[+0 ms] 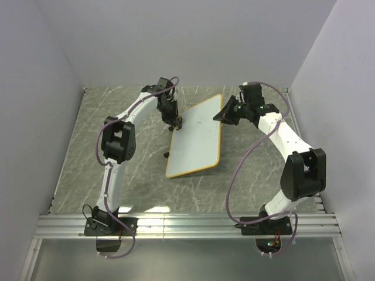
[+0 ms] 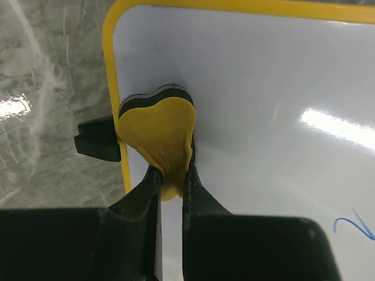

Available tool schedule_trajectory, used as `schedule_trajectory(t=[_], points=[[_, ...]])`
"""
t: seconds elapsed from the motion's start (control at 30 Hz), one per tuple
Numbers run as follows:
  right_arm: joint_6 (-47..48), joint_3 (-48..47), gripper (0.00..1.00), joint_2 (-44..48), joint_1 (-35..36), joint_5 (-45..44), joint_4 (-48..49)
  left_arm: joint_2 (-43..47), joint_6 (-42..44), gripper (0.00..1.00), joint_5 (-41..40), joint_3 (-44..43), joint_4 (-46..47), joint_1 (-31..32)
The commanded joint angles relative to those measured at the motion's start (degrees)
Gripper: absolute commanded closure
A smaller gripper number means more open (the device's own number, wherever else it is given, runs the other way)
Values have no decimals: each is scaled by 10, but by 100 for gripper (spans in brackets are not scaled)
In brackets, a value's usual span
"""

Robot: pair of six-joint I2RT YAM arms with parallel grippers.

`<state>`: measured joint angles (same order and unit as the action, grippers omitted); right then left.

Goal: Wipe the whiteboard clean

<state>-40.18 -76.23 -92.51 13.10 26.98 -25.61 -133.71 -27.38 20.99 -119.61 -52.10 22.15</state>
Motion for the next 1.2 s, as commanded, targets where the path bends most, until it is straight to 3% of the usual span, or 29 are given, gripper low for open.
schedule_trajectory(t=[0.0,0.27,0.43,0.7,0.87,1.17], points=[[15,10,100,9,42,37,-29,-3,42,100,-30,-17,-20,47],[11,5,100,-4,46,40,-26,68,126,100,29,-41,5,145],[12,-9,100,-11,47,37,-30,117,146,100,41,-2,-7,173],[12,-7,100,-11,47,37,-28,180,130,100,47,49,-8,178],[11,-1,100,-5,47,38,-26,171,128,100,61,51,-15,174],[20,4,100,-1,48,33,-33,247,188,100,151,126,-9,181]])
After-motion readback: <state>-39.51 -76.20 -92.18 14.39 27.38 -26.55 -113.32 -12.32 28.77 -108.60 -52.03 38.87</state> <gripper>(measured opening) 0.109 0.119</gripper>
